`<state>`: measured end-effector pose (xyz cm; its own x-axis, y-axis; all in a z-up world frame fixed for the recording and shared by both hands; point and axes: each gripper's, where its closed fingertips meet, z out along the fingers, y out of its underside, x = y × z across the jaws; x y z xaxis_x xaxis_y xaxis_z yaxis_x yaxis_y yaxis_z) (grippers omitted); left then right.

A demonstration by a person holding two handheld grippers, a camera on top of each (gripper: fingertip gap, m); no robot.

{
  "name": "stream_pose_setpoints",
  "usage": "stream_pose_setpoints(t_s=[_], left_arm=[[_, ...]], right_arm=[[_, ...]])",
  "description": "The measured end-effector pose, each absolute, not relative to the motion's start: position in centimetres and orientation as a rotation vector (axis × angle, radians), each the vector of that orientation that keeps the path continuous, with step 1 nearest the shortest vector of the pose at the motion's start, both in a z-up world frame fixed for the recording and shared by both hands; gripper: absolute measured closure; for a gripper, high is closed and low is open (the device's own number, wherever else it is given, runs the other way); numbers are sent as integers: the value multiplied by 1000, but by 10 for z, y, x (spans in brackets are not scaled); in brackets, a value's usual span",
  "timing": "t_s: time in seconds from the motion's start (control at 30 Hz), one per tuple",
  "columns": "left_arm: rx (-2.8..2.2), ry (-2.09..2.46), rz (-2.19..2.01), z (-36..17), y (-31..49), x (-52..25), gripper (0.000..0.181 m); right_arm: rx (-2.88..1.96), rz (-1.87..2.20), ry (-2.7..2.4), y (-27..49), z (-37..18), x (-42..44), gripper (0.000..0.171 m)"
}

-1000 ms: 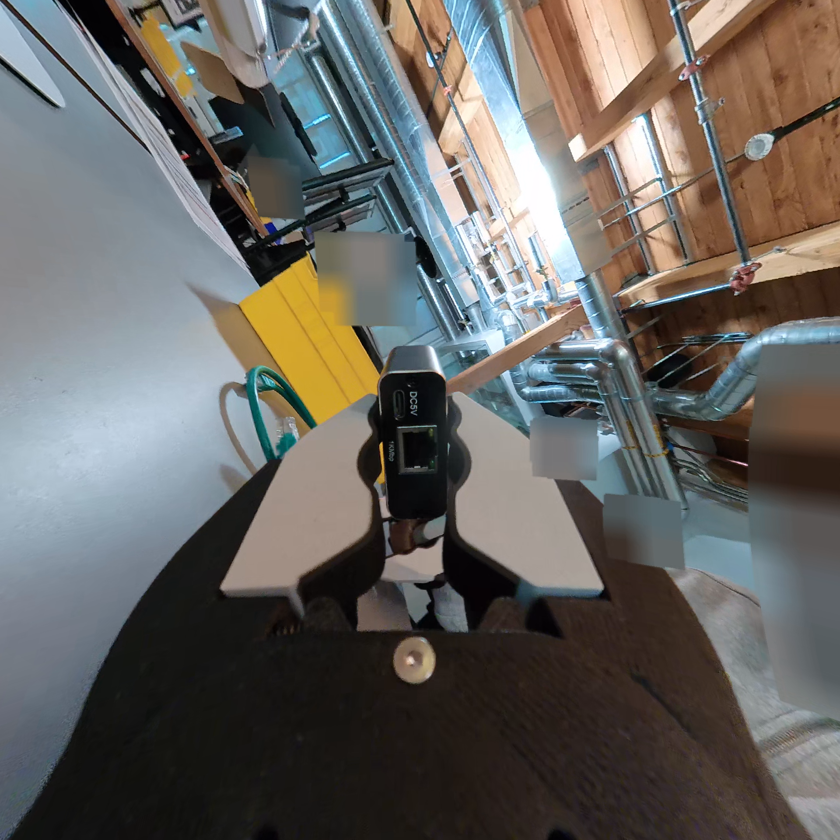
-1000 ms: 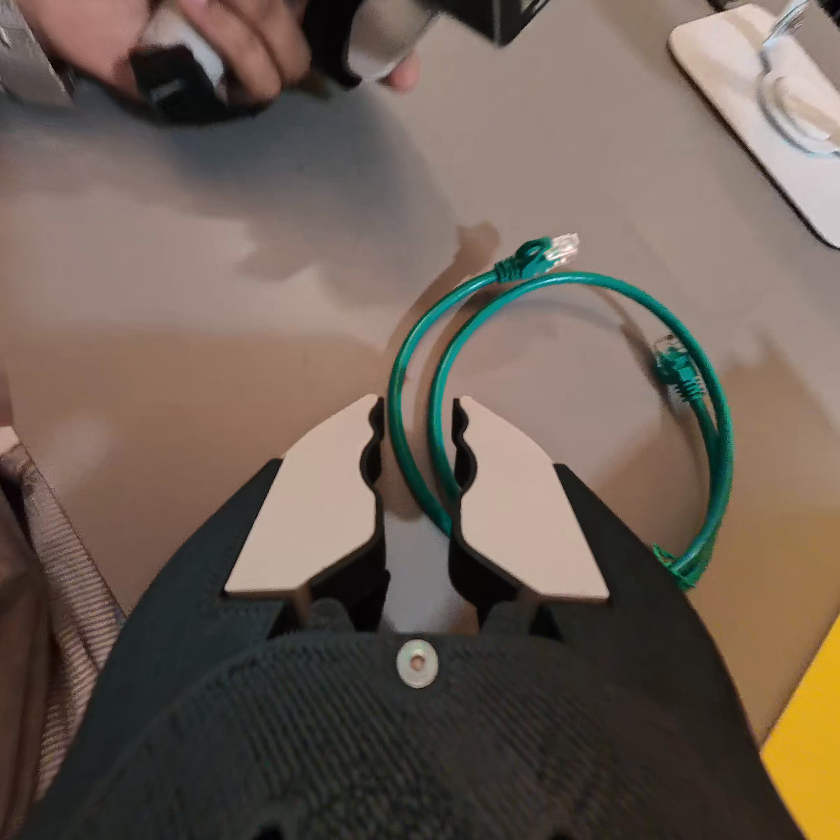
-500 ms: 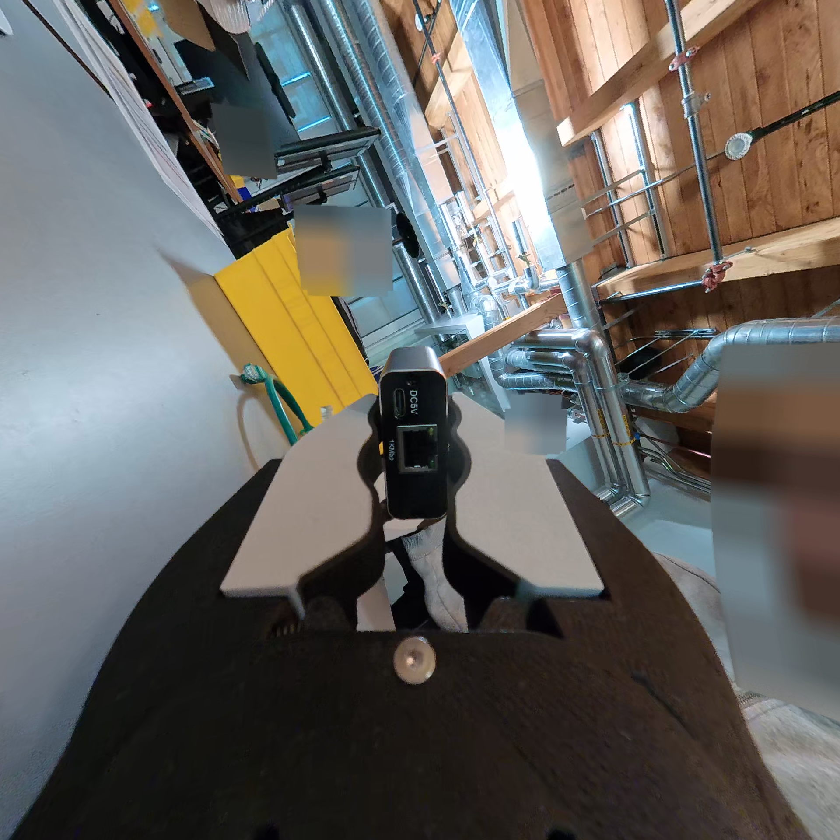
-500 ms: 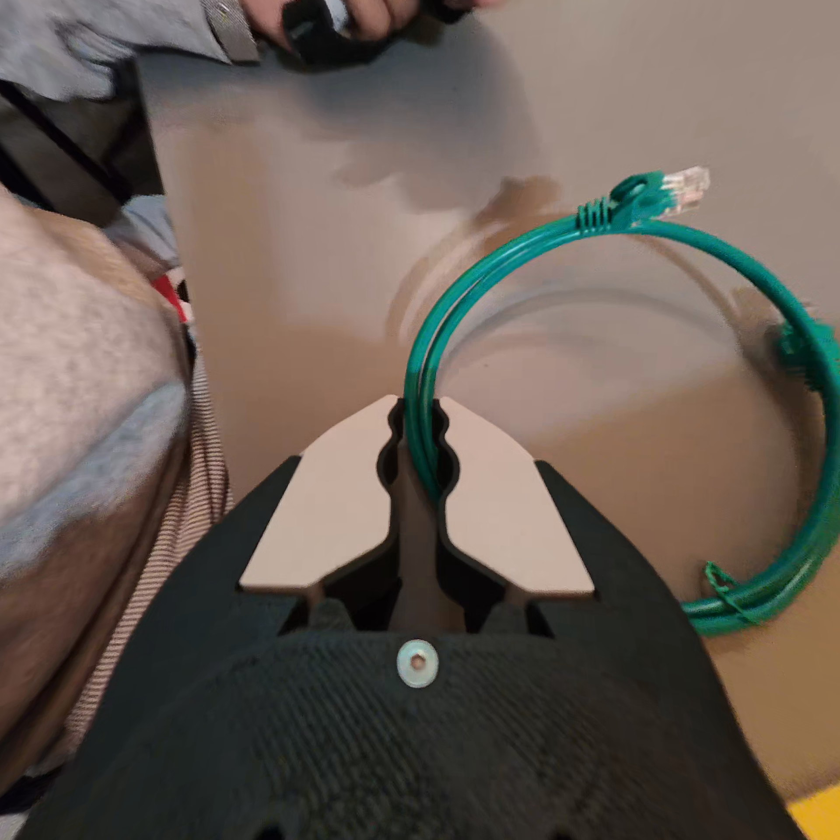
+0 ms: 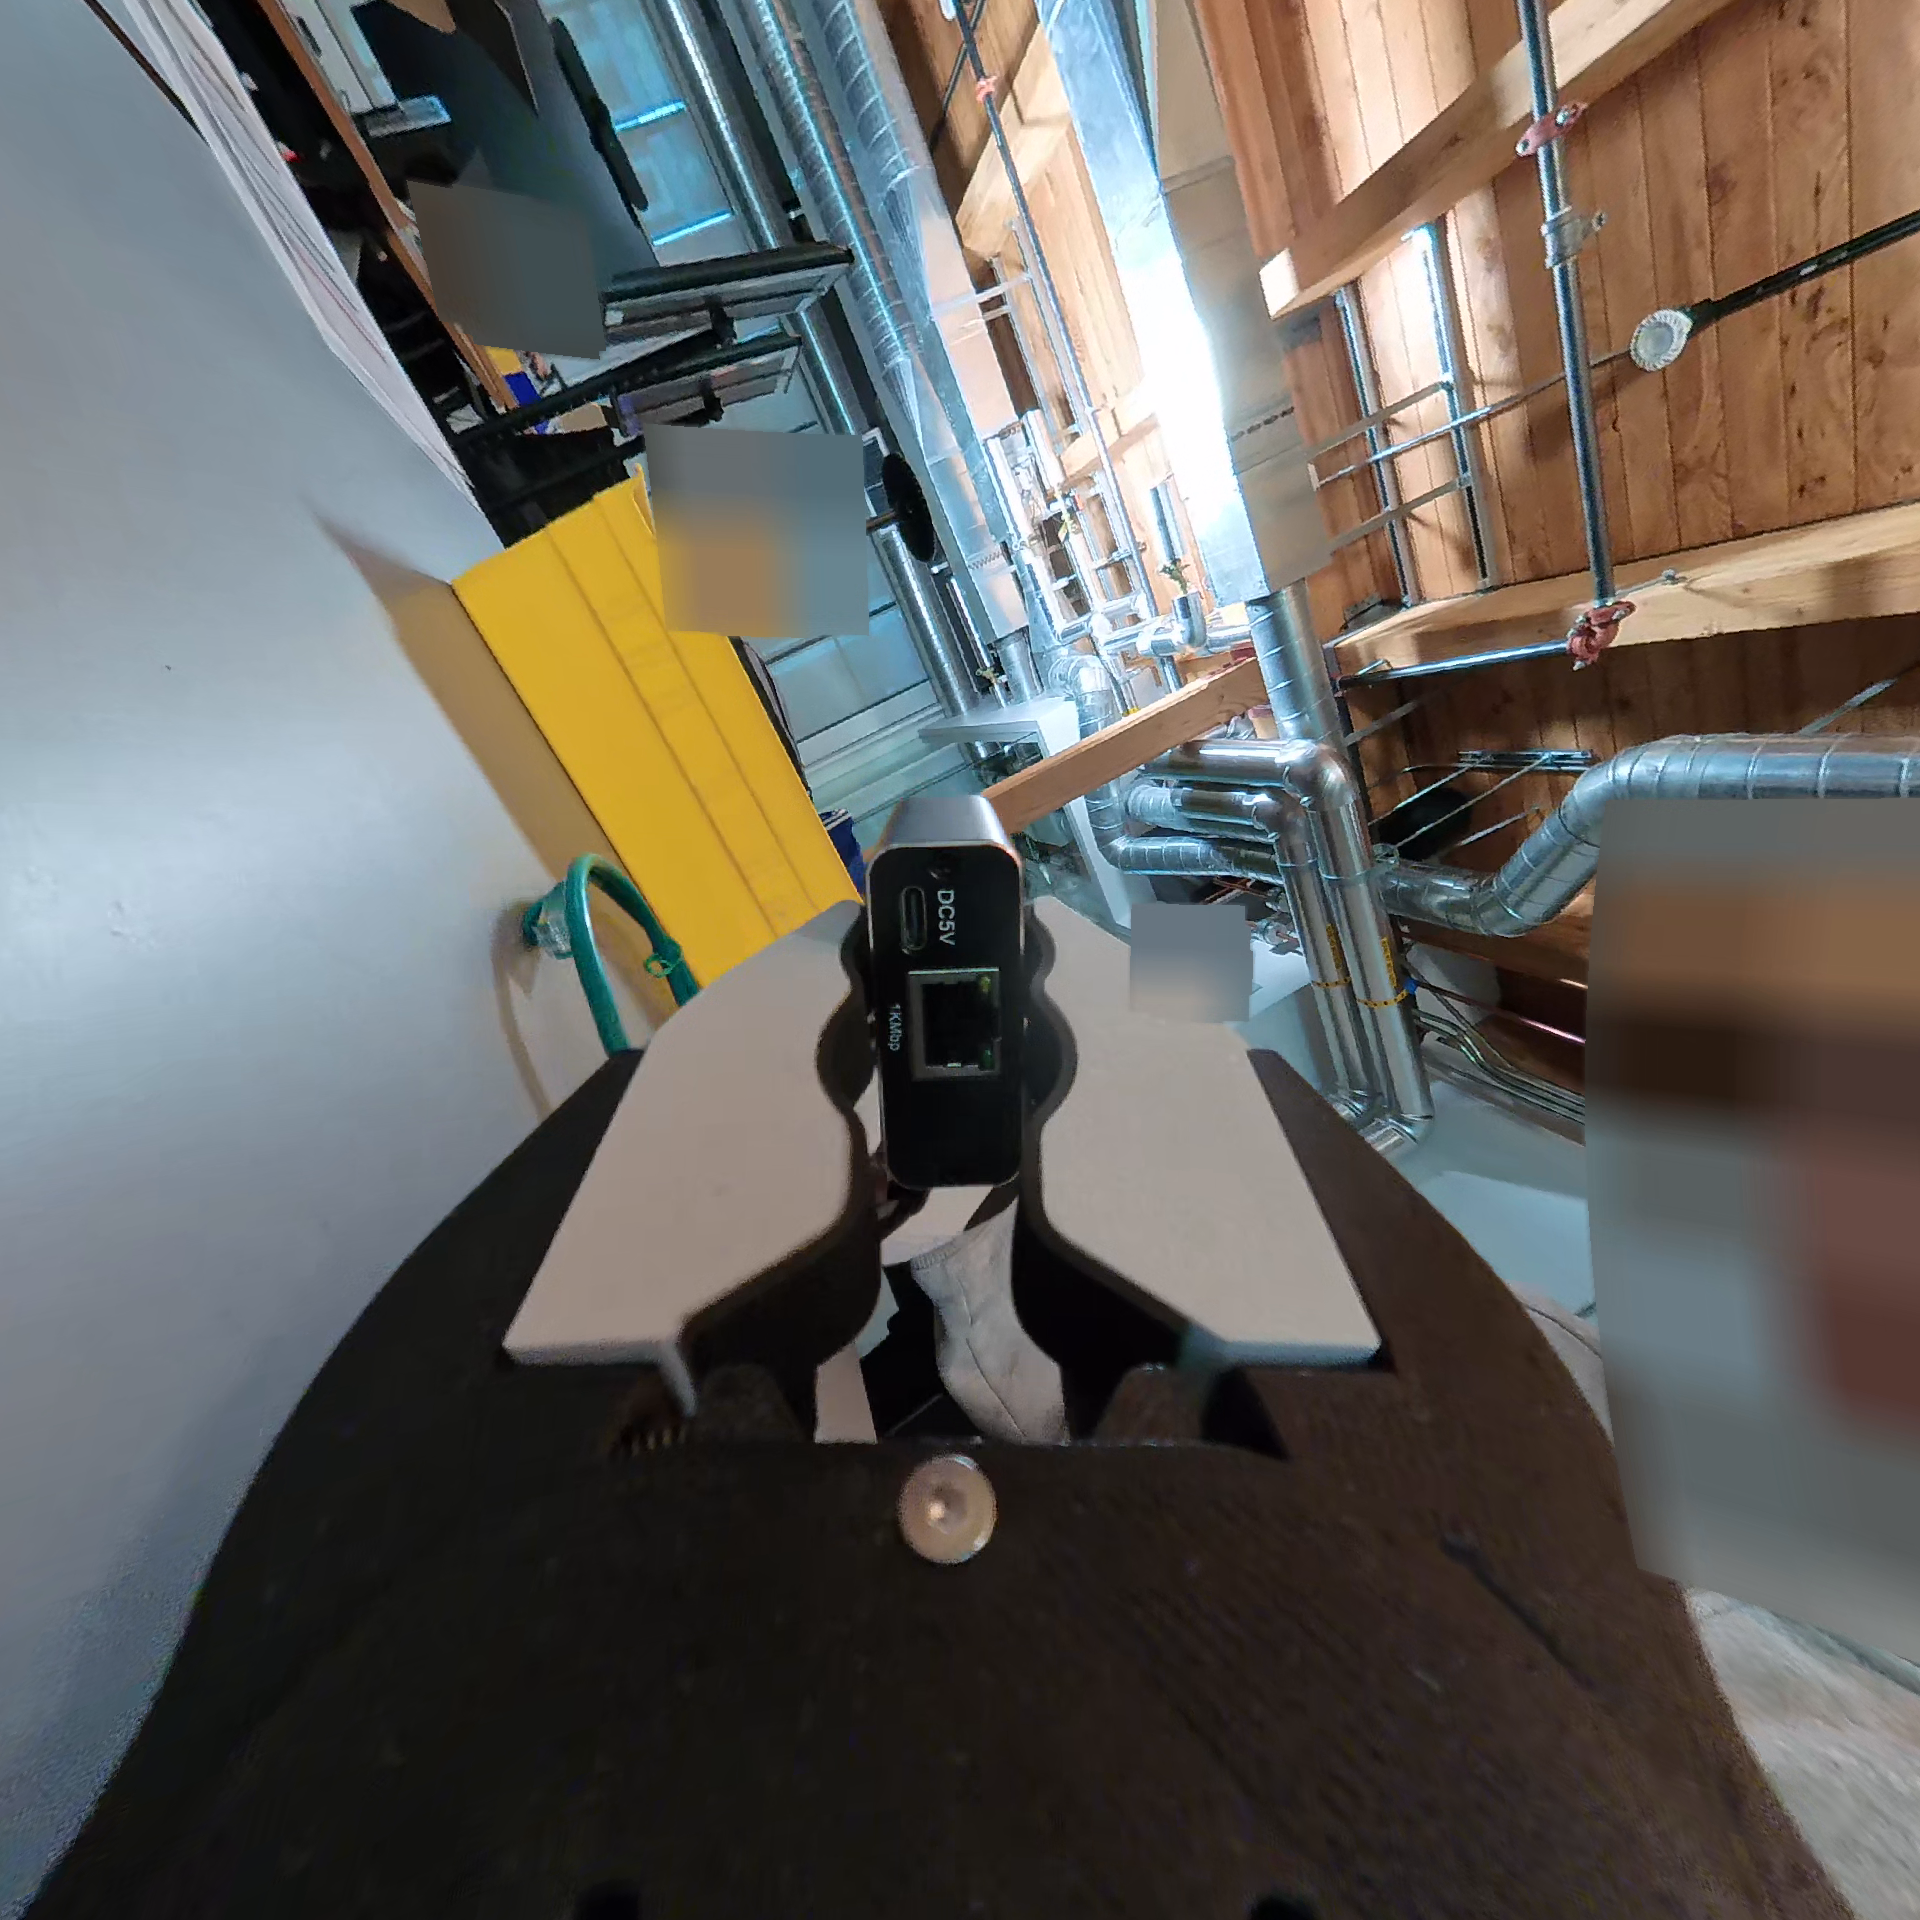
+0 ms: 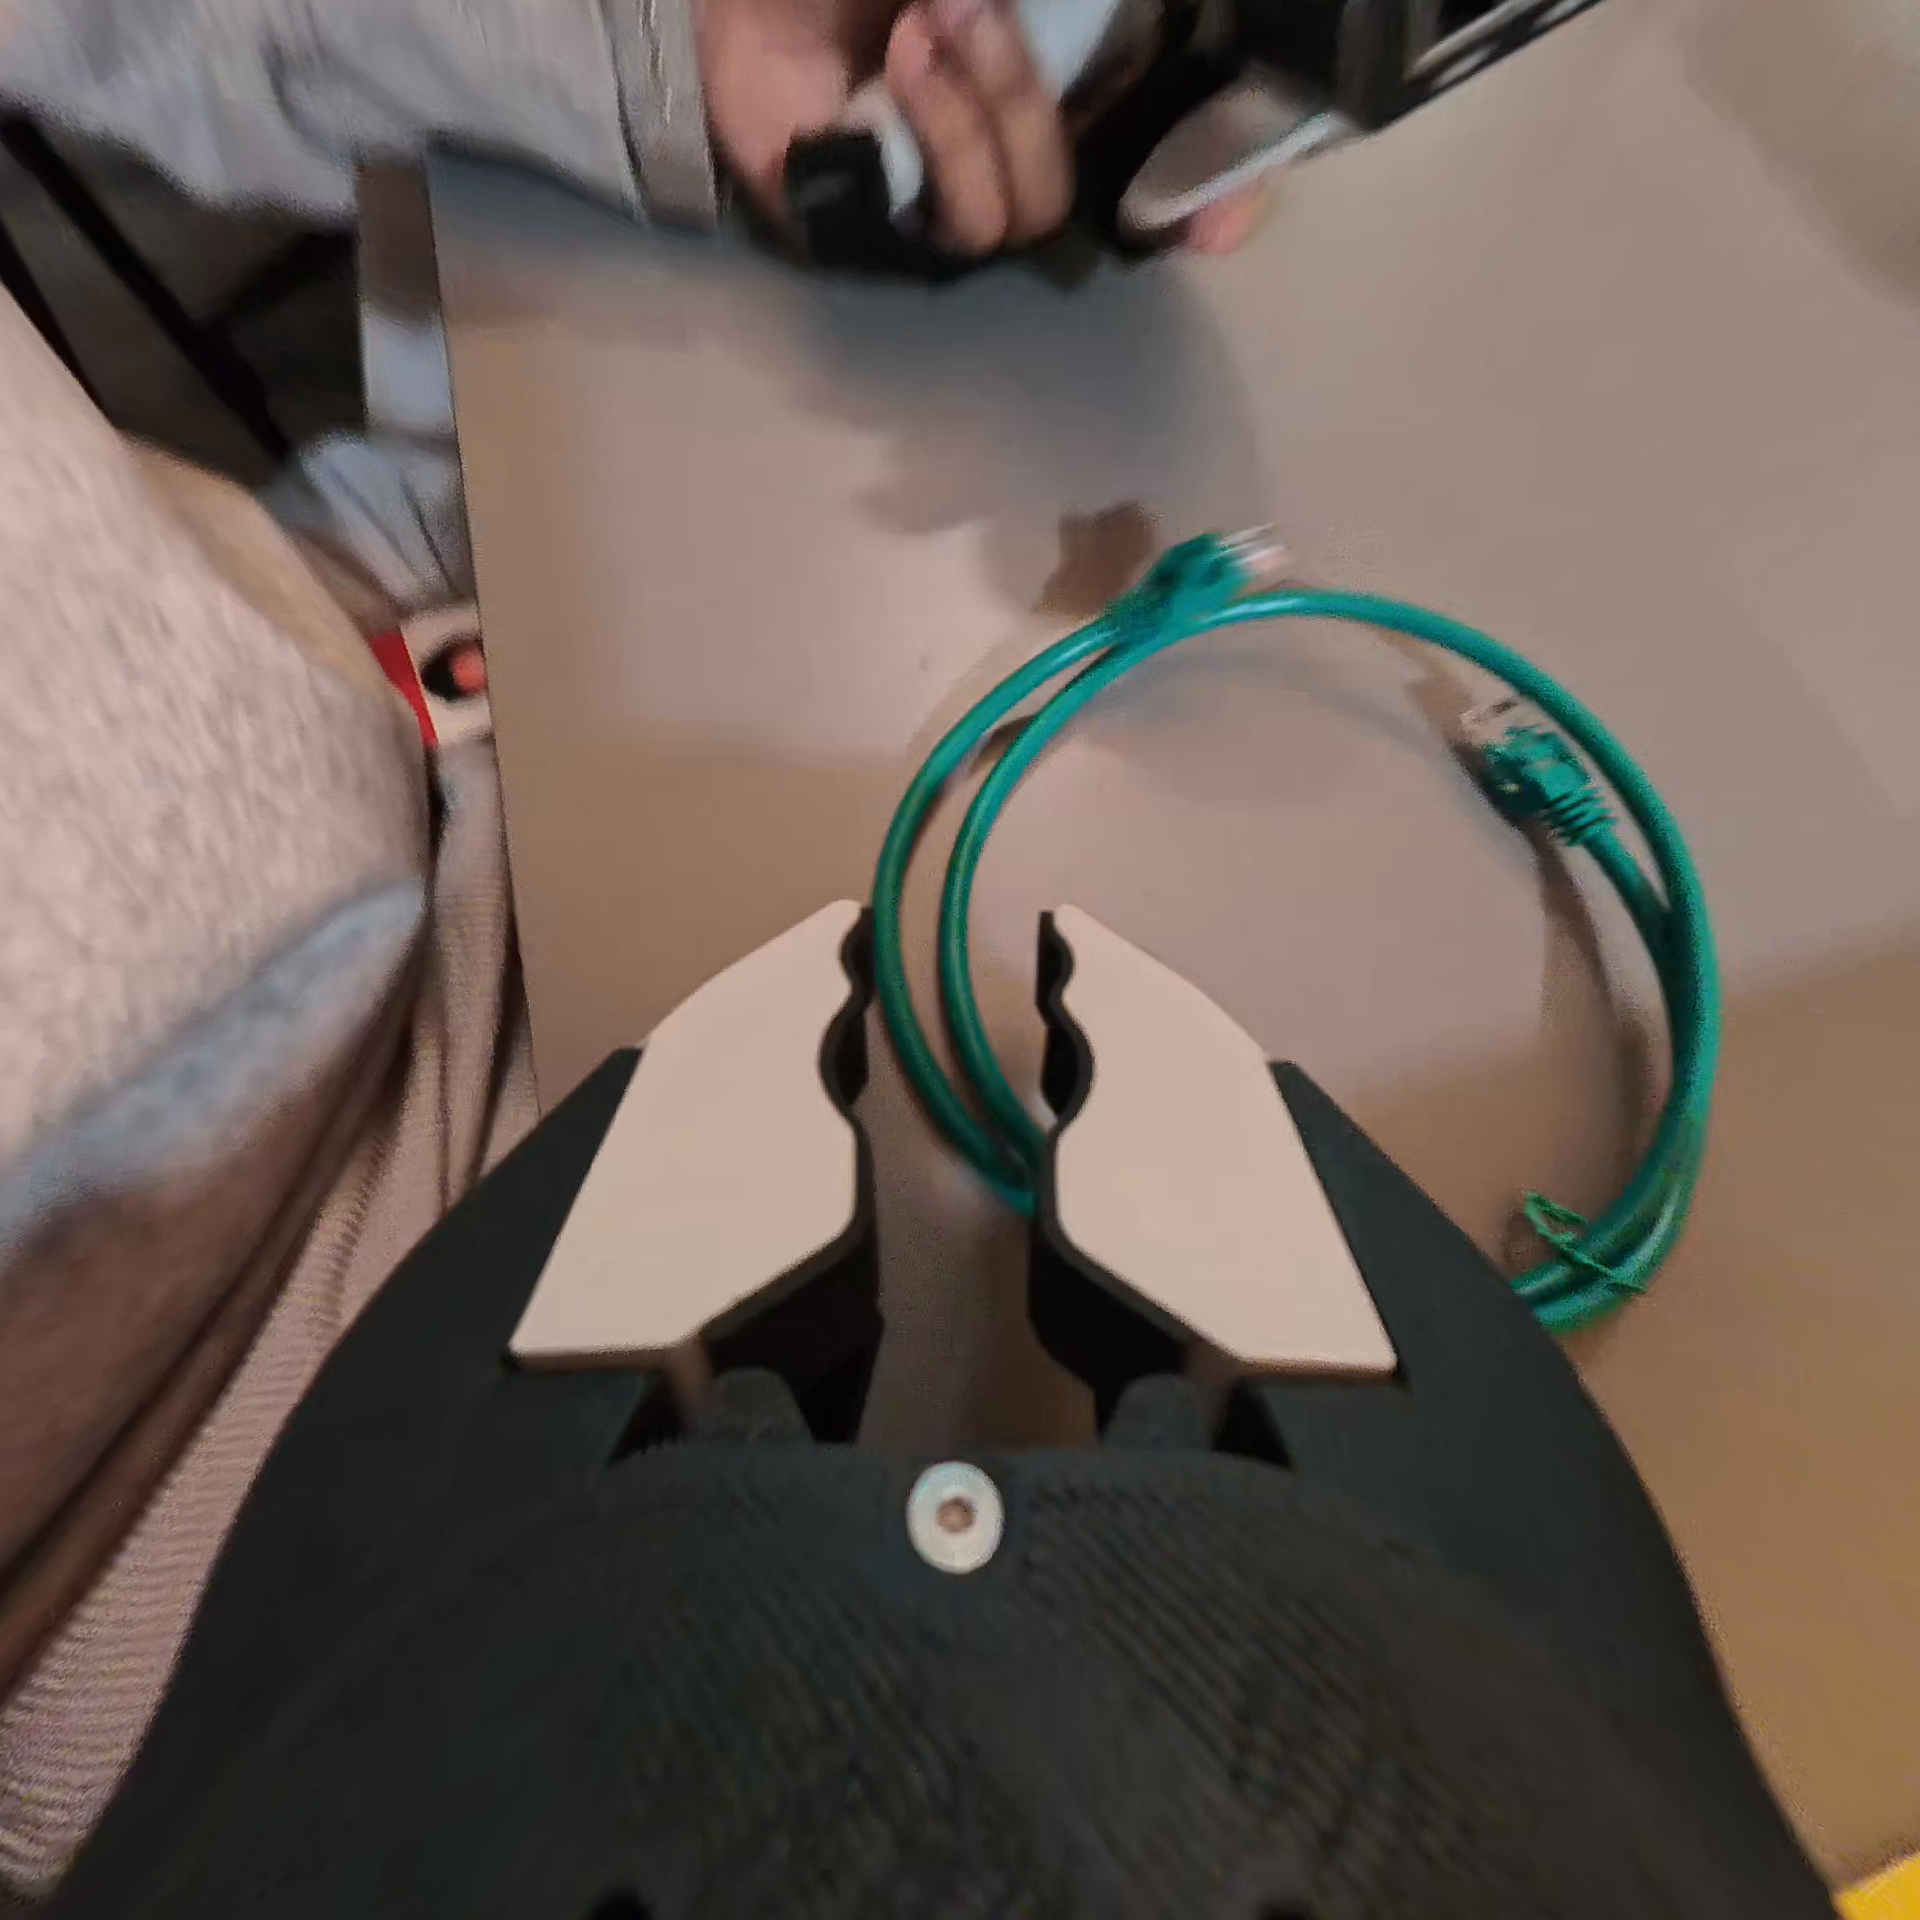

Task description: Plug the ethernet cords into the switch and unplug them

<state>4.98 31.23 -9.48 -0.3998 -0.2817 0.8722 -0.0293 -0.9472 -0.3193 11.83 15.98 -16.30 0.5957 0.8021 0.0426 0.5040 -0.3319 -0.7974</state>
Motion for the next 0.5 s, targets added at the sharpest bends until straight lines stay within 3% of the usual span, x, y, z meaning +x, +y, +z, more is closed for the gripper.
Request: stream_pose_setpoints(t_s=[0.1, 0.27, 0.5], left_arm=[[-1629, 432, -2462, -95, 312, 50, 159], [-1629, 425, -2462, -95, 313, 50, 158], [-1633, 426, -2456, -96, 313, 51, 159]], right_arm=[[-1971, 496, -818, 178, -142, 129, 133], [-1946, 566, -410, 209, -121, 121, 137], [-2074, 353, -499, 219, -152, 82, 142]])
